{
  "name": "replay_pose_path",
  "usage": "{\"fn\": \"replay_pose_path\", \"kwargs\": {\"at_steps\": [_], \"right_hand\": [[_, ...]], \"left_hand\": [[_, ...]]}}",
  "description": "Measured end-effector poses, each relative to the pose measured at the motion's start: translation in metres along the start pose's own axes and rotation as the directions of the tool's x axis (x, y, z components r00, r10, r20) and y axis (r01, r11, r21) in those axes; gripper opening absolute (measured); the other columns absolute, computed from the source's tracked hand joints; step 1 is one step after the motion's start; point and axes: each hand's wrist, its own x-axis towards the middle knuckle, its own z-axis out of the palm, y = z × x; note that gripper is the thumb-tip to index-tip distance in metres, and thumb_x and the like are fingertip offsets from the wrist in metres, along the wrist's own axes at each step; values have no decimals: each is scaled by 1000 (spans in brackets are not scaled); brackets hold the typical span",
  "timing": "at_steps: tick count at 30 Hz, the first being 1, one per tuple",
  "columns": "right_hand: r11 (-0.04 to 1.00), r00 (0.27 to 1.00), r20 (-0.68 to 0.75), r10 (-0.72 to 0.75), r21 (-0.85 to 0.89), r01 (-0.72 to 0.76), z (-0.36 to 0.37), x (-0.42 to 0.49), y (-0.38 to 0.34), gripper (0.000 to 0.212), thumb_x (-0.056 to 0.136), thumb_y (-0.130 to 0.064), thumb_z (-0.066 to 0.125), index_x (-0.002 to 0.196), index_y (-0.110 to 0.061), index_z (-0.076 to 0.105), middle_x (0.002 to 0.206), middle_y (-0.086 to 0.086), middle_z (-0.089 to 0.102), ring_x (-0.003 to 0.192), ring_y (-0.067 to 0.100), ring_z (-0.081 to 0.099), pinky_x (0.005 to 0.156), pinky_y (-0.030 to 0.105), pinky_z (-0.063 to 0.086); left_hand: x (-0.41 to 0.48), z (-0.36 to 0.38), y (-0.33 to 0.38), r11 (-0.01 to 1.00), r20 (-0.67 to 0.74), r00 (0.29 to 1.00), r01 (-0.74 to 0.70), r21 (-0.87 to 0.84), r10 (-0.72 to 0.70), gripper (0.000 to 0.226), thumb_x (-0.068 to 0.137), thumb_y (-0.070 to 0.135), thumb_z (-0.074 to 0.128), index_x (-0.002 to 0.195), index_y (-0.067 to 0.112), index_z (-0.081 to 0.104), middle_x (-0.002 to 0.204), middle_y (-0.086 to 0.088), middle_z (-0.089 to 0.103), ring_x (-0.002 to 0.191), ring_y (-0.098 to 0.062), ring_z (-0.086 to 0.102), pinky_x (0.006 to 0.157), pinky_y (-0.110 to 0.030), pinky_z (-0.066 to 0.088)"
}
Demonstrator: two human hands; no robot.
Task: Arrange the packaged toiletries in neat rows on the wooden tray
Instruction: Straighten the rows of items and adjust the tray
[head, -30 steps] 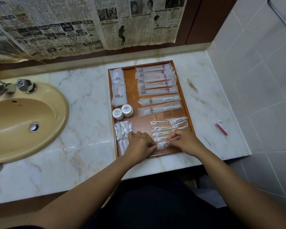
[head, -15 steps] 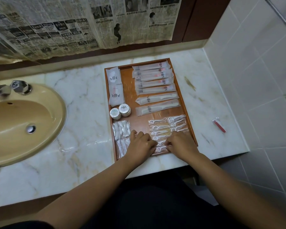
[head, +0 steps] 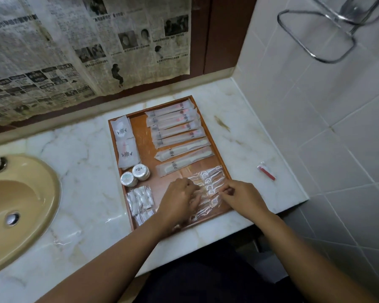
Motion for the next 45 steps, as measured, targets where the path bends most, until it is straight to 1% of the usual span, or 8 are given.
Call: {"fn": "replay_pose_path", "kwargs": {"at_steps": [4, 8, 13, 26, 33, 37, 41, 45], "right_hand": [[982, 964, -210, 164, 124, -140, -29, 10, 35, 4, 91, -28, 72, 96, -28, 71, 93, -17, 68, 87, 5, 65, 76, 24, 49], [963, 903, -338, 265, 135, -232, -51, 18, 77, 25, 91, -16, 71, 115, -19, 68, 106, -5, 61, 102, 18, 64, 86, 25, 45], [960, 914, -299, 275, 29, -279, -63, 34, 106, 45, 88, -20, 76, 130, -16, 61, 126, 6, 61, 115, 26, 60, 96, 36, 49], [949, 925, -226, 305, -12, -316, -60, 44, 106, 44, 91, -14, 70, 133, -14, 57, 119, 5, 63, 109, 24, 61, 93, 34, 50], [947, 936, -146, 320, 41, -318, -55, 44, 90, 34, 89, -9, 68, 123, -10, 66, 116, 7, 66, 102, 20, 60, 83, 24, 42], [974, 964, -151, 219, 91, -207, -47, 50, 55, 22, 88, -16, 73, 108, -19, 65, 106, 2, 64, 89, 13, 59, 69, 24, 42], [1000, 989, -149, 7, 20, -4, -26, 59, -1, 13, 92, -35, 71, 92, -26, 61, 93, -6, 59, 77, 6, 57, 61, 20, 40], [975, 975, -118, -190, 92, 201, -2, 63, -53, 12, 89, -23, 75, 94, -30, 67, 91, -11, 55, 78, 2, 58, 69, 18, 46]], "left_hand": [[64, 1, 9, 991, 42, 994, -102, 83, 99, 44, 103, 36, 43, 138, 13, 54, 139, -16, 56, 125, -34, 53, 106, -49, 45], [120, 9, 18, 980, 258, 964, -101, 171, 55, 67, 106, 52, 20, 159, 13, 25, 165, -13, 25, 152, -31, 23, 126, -48, 16], [149, 26, 24, 960, 382, 924, -88, 264, -21, 76, 107, 54, 28, 161, 4, 9, 169, -14, 3, 157, -28, 2, 128, -42, -1], [149, 37, 28, 956, 385, 920, -42, 290, -77, 78, 106, 56, 26, 161, 3, 7, 170, -14, 3, 157, -26, 0, 128, -39, -1], [141, 36, 24, 969, 342, 940, -77, 234, -7, 75, 107, 55, 22, 161, 5, 7, 170, -12, 3, 157, -26, 0, 127, -39, -4], [105, 15, 17, 995, 198, 978, -82, 52, 70, 63, 107, 45, 32, 156, 6, 32, 163, -15, 30, 151, -32, 26, 127, -45, 13], [34, -13, -3, 999, -58, 998, 34, -39, -37, 46, 98, 30, 59, 141, 12, 54, 148, -12, 51, 138, -32, 44, 118, -49, 36], [-33, -42, -32, 971, -215, 947, 235, -38, -238, 39, 96, 23, 64, 133, 12, 60, 143, -10, 53, 132, -26, 47, 112, -42, 41]]}}
